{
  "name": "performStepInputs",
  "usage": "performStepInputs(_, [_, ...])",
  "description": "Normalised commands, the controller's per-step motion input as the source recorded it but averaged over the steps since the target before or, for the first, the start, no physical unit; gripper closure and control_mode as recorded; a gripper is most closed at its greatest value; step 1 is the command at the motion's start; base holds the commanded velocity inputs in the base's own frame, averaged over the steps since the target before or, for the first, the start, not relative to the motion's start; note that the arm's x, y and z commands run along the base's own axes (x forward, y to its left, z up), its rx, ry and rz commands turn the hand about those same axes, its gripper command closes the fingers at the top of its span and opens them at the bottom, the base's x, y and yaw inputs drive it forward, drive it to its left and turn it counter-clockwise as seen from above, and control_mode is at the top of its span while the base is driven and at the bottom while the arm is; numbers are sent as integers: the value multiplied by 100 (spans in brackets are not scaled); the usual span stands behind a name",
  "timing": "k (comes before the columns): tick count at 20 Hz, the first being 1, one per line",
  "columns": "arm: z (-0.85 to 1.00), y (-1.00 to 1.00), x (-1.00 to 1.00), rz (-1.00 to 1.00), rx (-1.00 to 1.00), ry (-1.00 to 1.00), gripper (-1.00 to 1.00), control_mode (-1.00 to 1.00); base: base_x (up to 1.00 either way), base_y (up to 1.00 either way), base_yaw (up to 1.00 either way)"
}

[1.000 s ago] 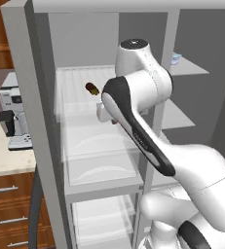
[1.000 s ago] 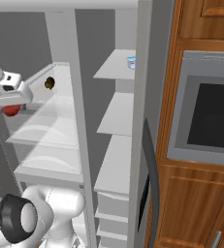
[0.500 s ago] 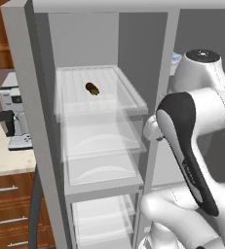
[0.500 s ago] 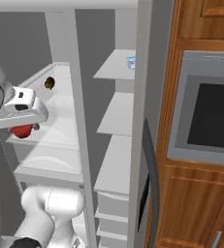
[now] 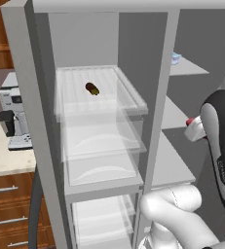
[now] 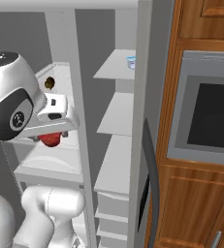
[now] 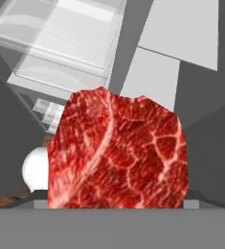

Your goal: There's a steak in the fridge that needs to be moved to the freezer for freezing. Pick up the steak from the fridge, place it on any shelf in the freezer, and close the fridge and freezer doors when done.

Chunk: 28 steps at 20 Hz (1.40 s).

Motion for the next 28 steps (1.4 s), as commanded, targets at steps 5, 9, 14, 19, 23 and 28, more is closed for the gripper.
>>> performStepInputs(5, [1,-60,4,0,0,0,100,-100,0,0,0])
performStepInputs(9, [7,-27,16,0,0,-2,100,-100,0,0,0])
performStepInputs(14, [16,-13,34,1,0,-4,100,-100,0,0,0])
performStepInputs(19, [31,-26,39,6,0,-10,100,-100,0,0,0])
performStepInputs(23, [-20,-10,57,9,0,-4,100,-100,0,0,0])
performStepInputs(28, [-27,-10,52,12,0,-10,100,-100,0,0,0])
